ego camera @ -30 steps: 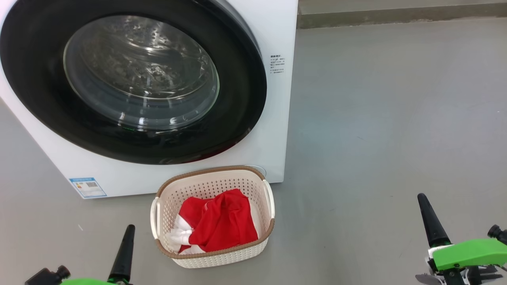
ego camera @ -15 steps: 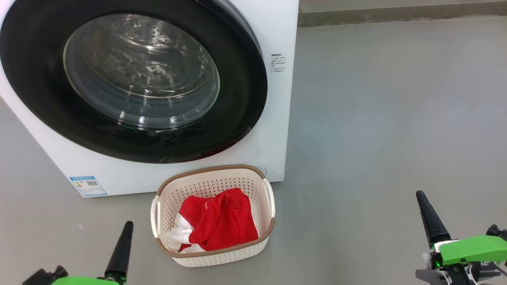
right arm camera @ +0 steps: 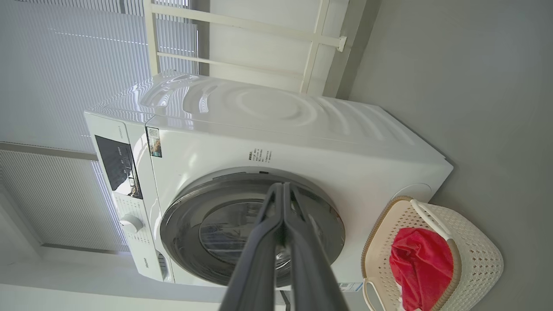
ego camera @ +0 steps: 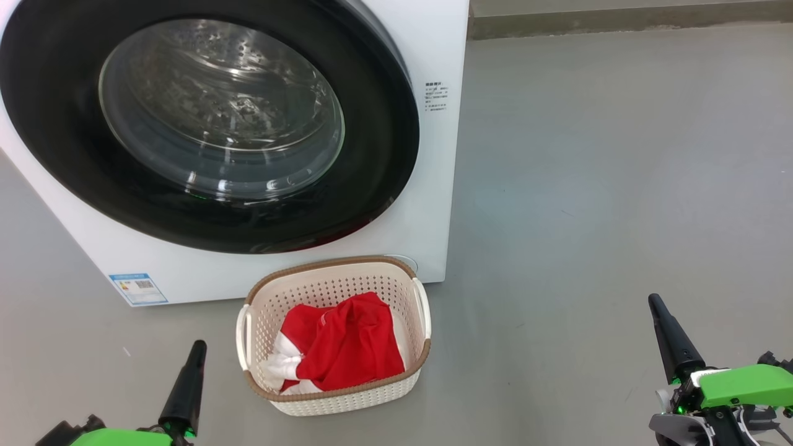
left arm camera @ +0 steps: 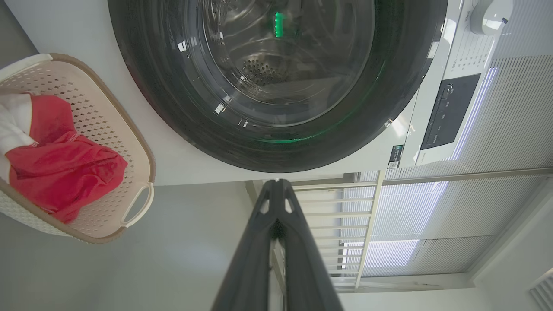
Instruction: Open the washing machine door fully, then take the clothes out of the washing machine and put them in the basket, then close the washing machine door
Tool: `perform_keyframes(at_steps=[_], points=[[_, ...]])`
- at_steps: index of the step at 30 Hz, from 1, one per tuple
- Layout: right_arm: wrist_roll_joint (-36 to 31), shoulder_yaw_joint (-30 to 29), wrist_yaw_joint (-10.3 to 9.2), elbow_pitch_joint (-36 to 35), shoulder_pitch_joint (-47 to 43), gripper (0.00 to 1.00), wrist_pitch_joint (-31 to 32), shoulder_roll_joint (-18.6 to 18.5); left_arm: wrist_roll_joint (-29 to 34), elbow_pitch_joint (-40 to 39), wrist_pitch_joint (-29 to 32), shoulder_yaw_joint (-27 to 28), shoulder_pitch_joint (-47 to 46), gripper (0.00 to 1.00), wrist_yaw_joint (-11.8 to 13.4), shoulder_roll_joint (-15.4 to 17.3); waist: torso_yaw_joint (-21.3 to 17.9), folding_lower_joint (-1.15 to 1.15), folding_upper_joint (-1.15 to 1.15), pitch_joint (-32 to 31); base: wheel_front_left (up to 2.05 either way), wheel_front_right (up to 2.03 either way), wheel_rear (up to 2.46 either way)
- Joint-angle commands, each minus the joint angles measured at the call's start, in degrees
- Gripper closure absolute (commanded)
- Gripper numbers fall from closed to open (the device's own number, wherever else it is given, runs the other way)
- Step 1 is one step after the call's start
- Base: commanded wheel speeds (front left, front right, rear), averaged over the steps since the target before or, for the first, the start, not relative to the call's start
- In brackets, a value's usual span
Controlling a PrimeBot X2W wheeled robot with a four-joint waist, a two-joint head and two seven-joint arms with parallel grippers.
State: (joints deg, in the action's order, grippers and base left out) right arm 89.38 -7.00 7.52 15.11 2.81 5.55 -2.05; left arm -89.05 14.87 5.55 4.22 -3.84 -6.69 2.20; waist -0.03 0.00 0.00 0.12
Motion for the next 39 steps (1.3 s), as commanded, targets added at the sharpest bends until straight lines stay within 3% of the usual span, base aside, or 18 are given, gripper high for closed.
perform_keyframes(at_steps=[1, 39], points=[[1.75, 0.70, -0.03, -1.22, 3.19, 1.00, 0.46, -0.99, -1.91, -0.95, 0.65, 2.19, -2.24, 1.00, -0.74, 0.67, 0.01, 0.00, 0.00, 0.02, 0.00, 0.00, 0.00], [2.85, 0.57, -0.03, -1.09, 3.36, 1.00, 0.86, -0.93, -3.11, -0.81, 0.94, 2.30, -2.36, 1.00, -0.80, 0.67, 0.03, 0.00, 0.00, 0.05, 0.00, 0.00, 0.00]])
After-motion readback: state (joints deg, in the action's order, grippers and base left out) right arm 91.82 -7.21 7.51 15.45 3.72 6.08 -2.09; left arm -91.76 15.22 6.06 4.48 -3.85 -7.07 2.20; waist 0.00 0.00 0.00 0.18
